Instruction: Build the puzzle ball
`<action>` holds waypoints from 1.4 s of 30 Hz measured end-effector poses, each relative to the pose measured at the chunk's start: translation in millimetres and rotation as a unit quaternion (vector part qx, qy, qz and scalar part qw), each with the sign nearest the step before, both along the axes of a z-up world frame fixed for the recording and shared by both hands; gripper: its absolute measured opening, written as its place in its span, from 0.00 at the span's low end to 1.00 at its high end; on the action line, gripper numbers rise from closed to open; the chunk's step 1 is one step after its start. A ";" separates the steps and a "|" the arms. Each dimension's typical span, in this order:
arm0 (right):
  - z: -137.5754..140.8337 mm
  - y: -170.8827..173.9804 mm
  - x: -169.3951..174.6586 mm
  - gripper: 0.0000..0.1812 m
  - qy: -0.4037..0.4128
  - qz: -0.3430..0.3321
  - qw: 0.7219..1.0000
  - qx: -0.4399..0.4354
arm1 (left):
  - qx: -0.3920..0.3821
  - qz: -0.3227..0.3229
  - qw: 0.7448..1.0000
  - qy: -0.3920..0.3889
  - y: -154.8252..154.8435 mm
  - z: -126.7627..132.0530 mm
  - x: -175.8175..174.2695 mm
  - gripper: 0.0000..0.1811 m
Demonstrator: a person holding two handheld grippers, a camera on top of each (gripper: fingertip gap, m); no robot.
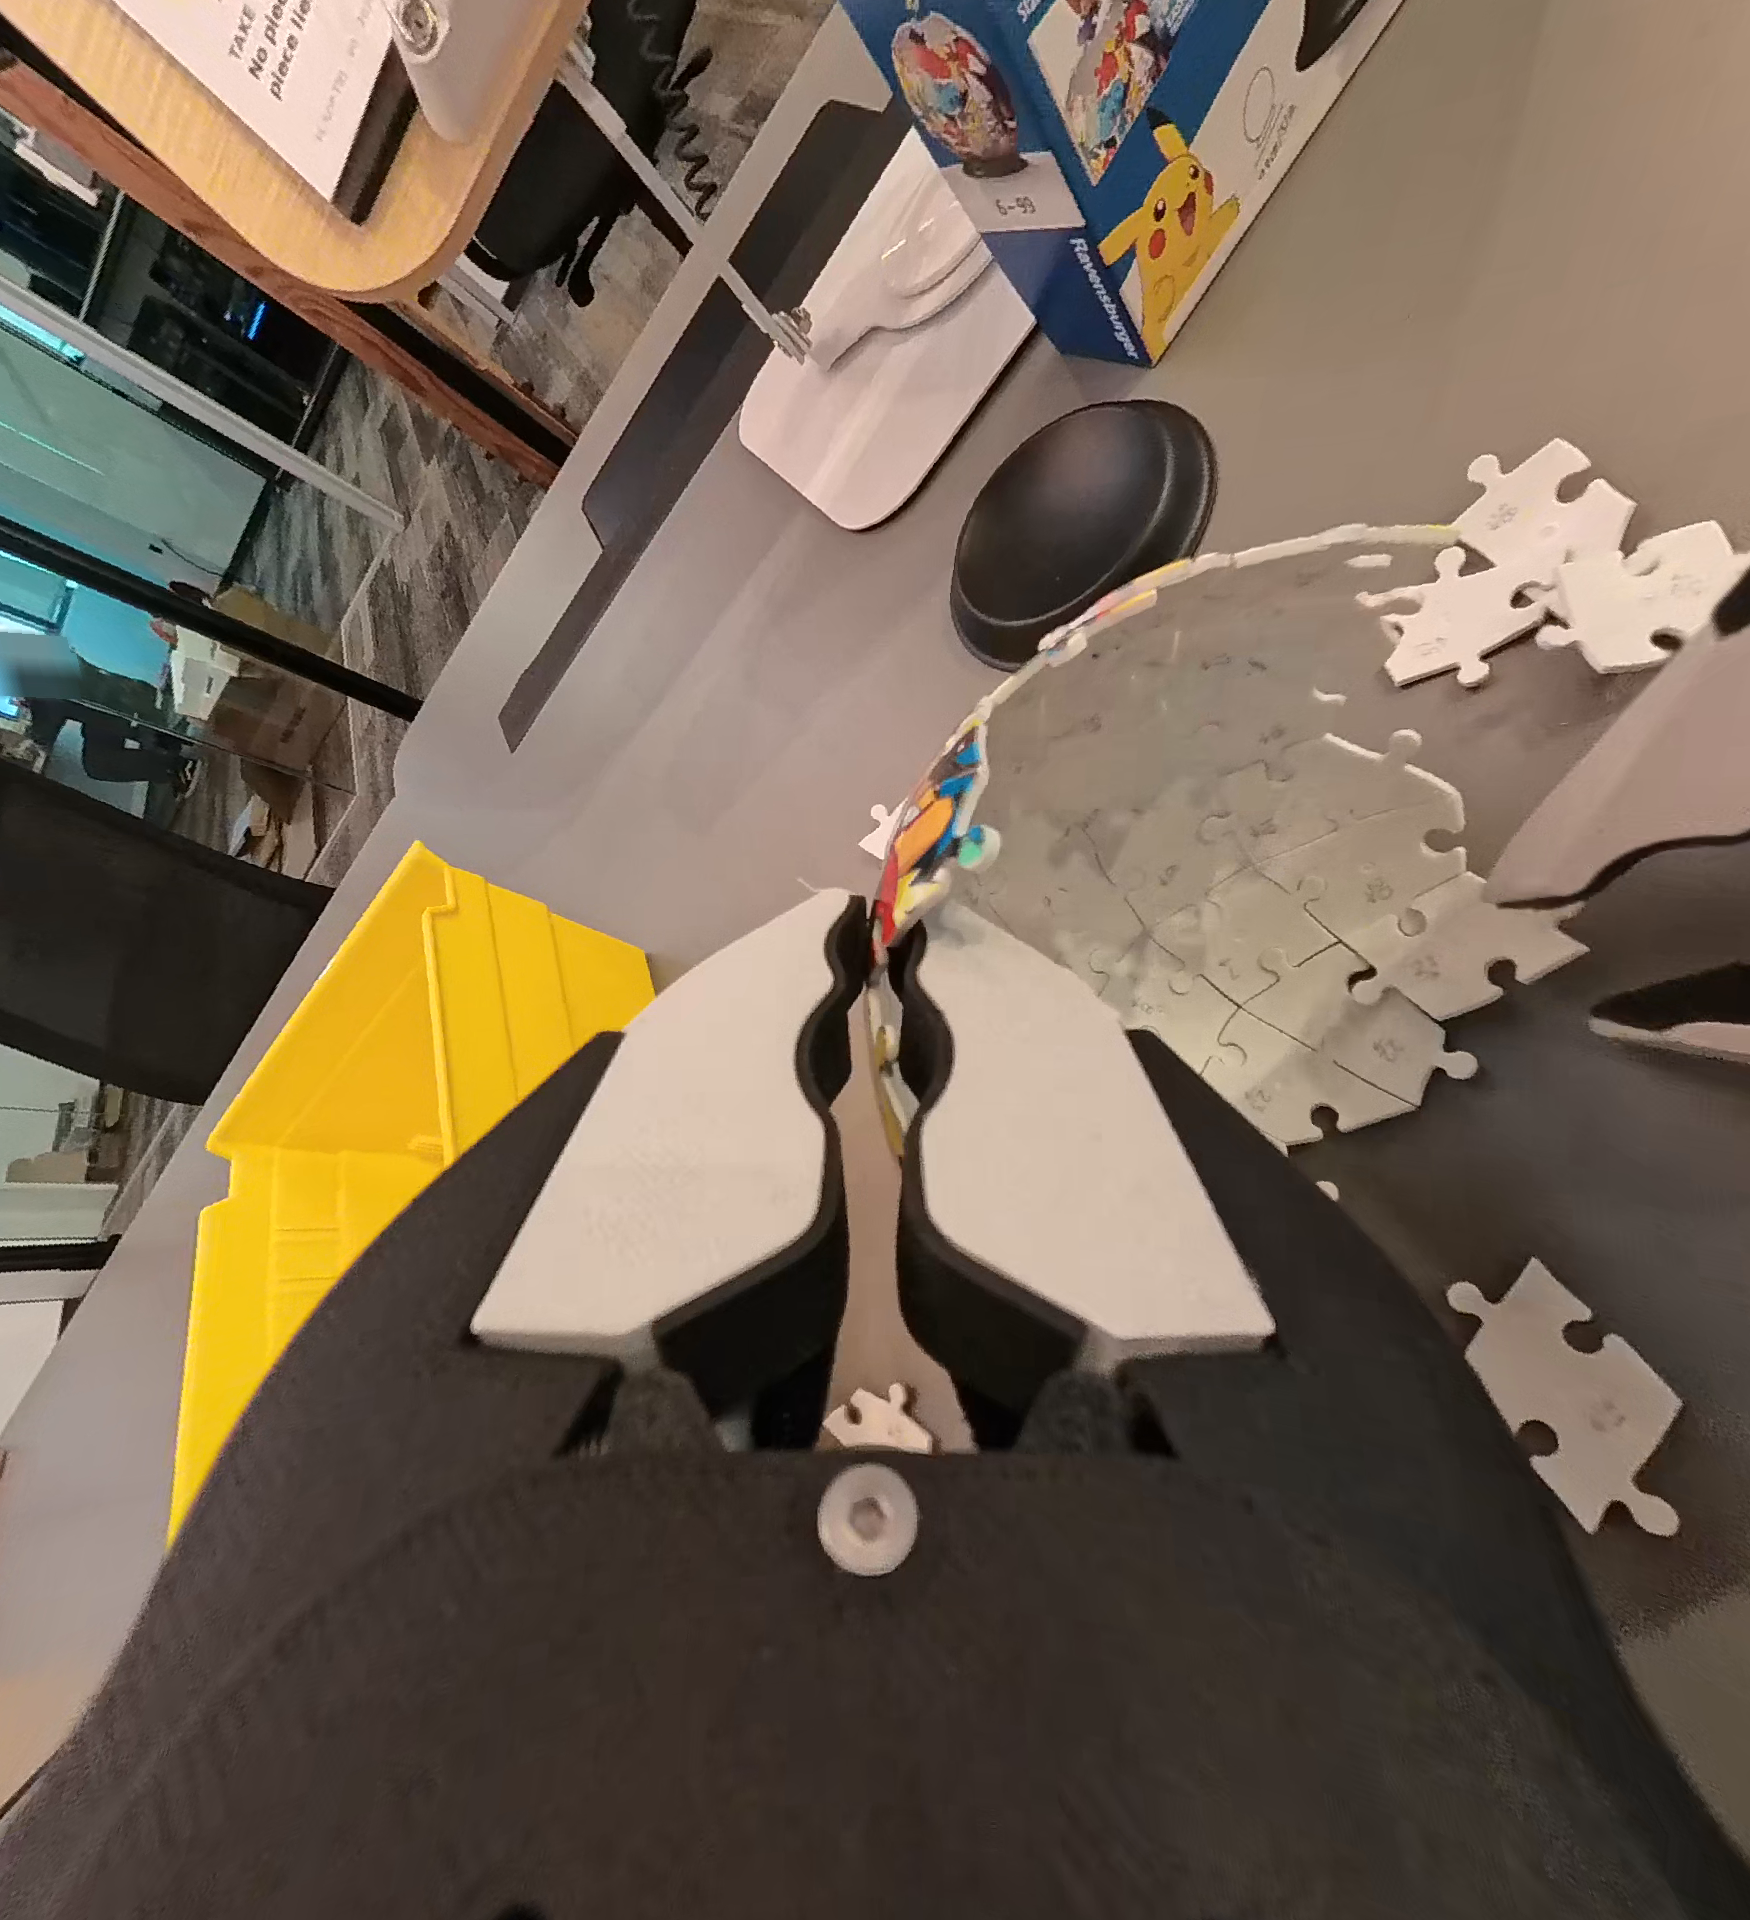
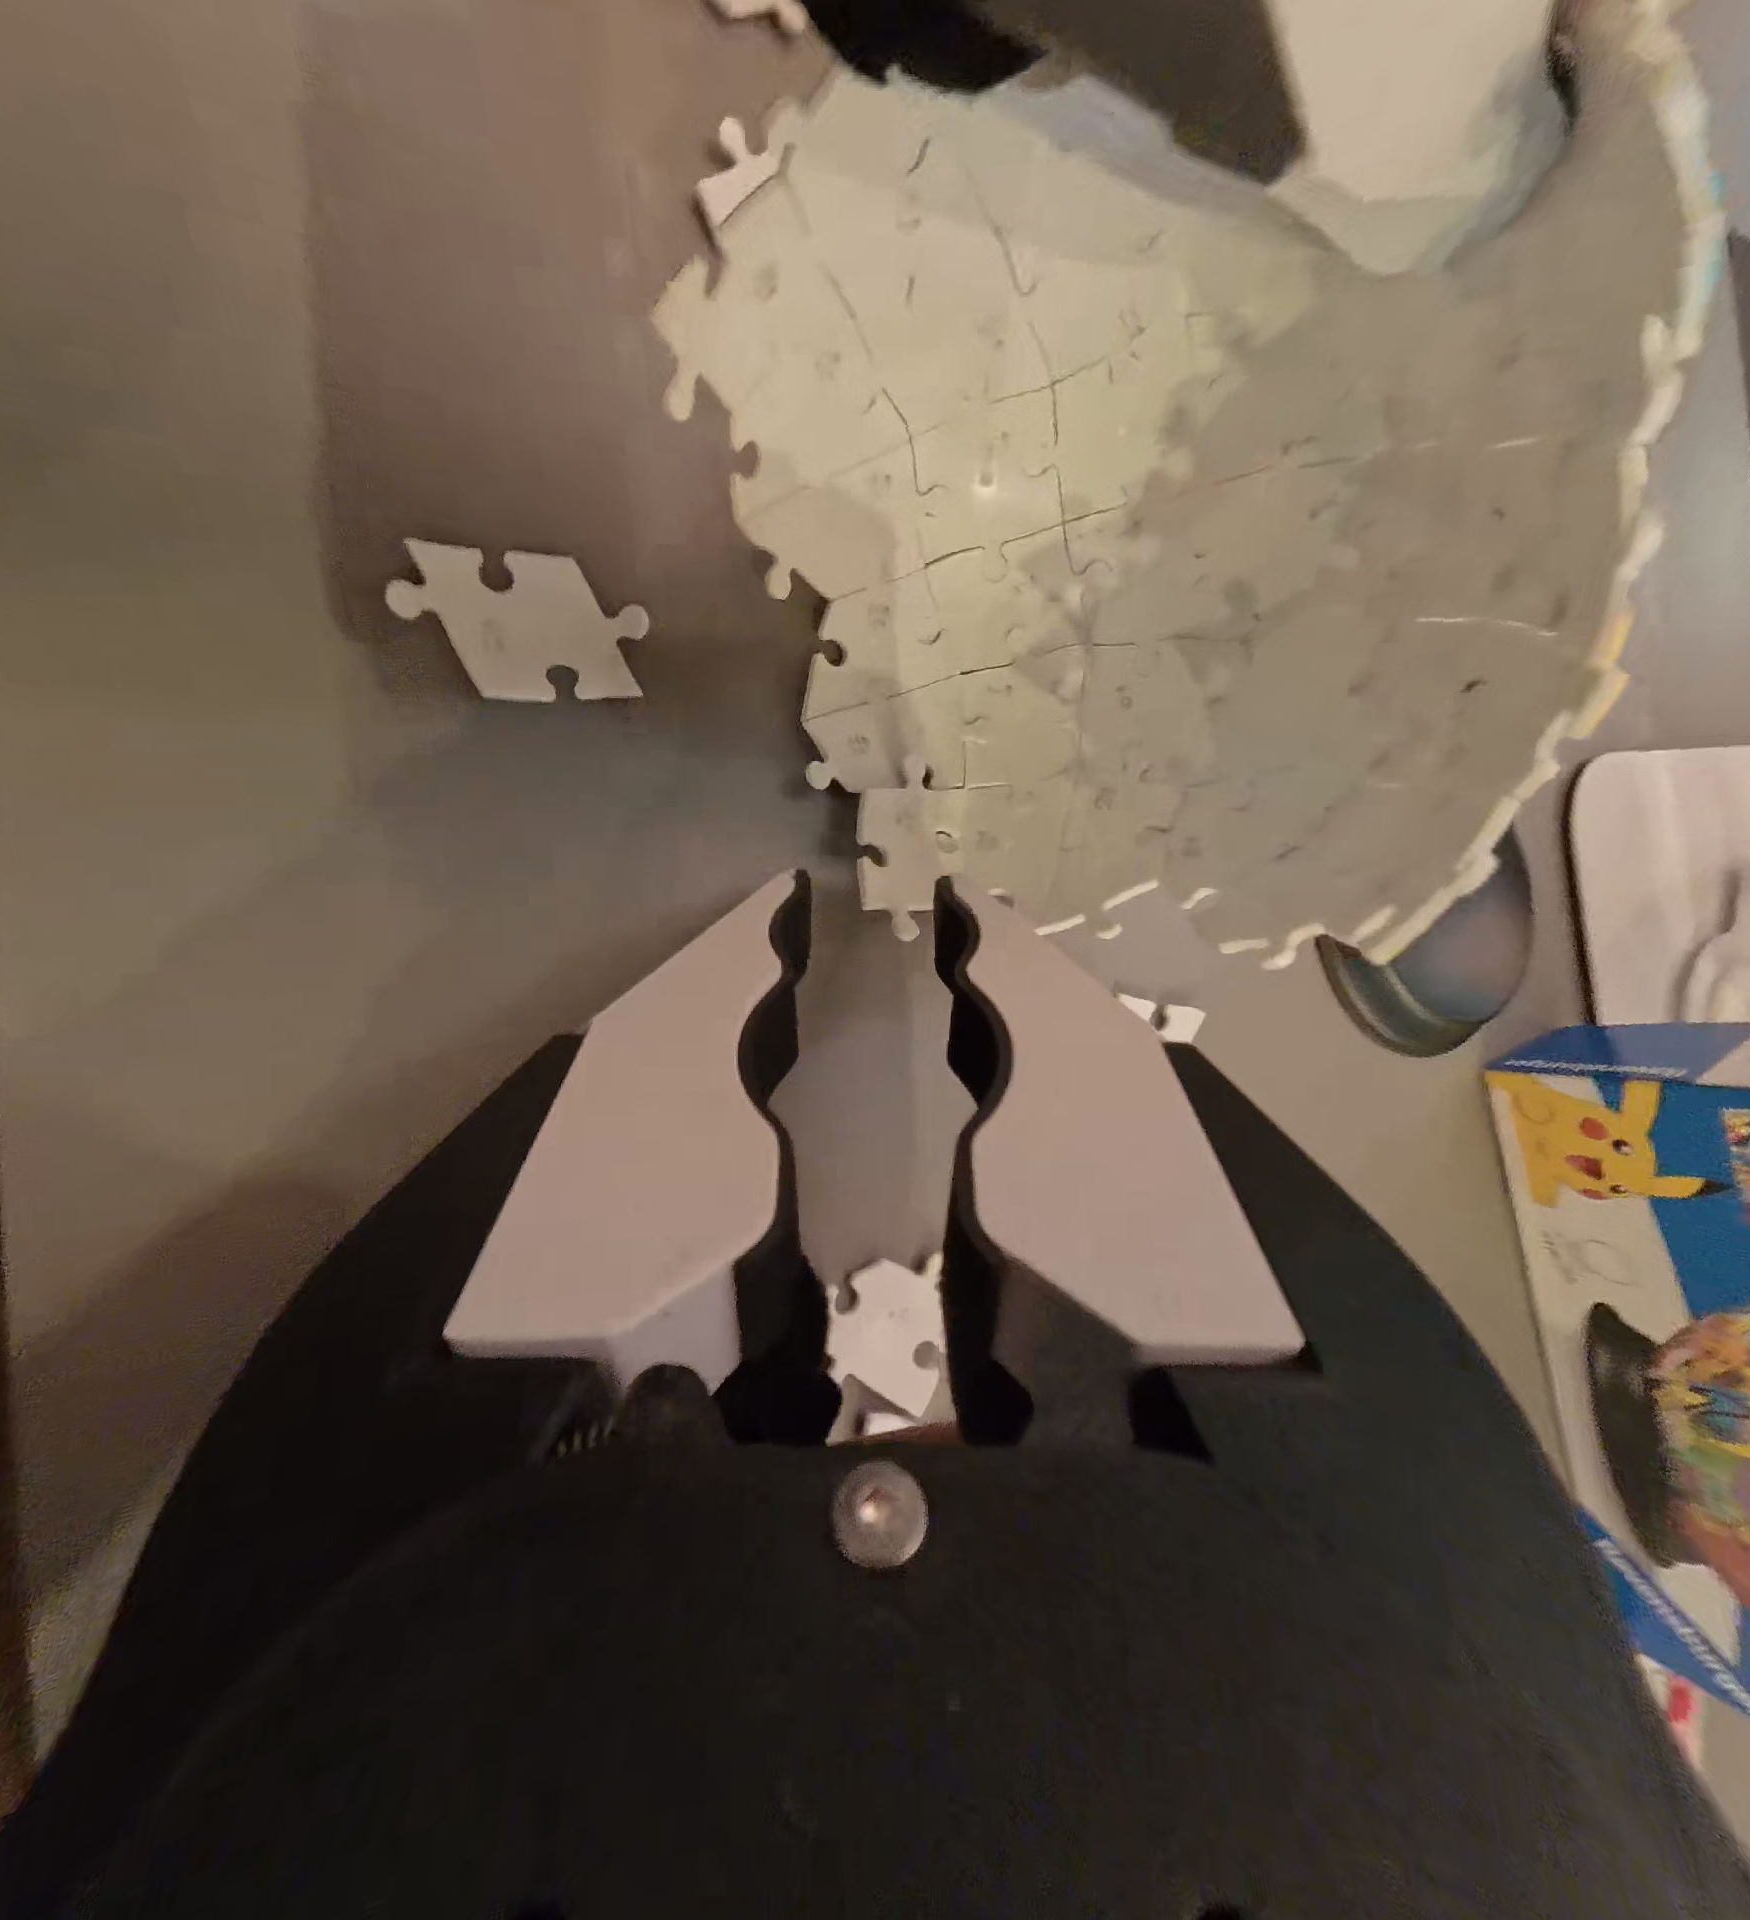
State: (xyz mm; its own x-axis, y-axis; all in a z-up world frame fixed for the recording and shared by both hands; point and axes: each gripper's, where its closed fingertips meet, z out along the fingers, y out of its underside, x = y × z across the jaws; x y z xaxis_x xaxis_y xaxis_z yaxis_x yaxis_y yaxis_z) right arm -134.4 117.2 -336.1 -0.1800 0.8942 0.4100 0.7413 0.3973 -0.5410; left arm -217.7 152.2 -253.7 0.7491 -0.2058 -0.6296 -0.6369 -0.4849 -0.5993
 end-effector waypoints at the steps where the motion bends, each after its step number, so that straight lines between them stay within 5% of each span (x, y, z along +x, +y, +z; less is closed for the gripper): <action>1: -1.8 1.6 -0.7 0.12 -0.002 0.003 1.000 0.018 | 0.000 0.000 1.000 0.000 -0.1 0.0 0.0 0.02; 9: 2.3 5.9 -6.2 0.00 0.013 0.050 0.988 0.144 | 0.001 0.003 1.000 0.000 -0.1 0.2 -2.6 0.02; 19: -1.1 -29.1 16.6 0.02 -0.033 0.181 0.981 0.058 | 0.003 0.002 1.000 0.001 -0.3 1.6 -5.2 0.02; 28: -5.0 -4.1 49.1 0.09 -0.100 0.076 0.992 -0.016 | 0.002 0.001 1.000 0.002 0.3 0.7 -3.8 0.02; 32: -6.1 -35.6 46.6 0.08 -0.102 0.037 0.984 -0.142 | 0.001 0.002 1.000 0.002 0.3 0.3 -5.0 0.02; 42: -14.6 -27.3 25.4 0.07 -0.079 -0.037 0.981 -0.174 | -0.001 -0.024 1.000 0.017 -2.4 4.5 -4.3 0.02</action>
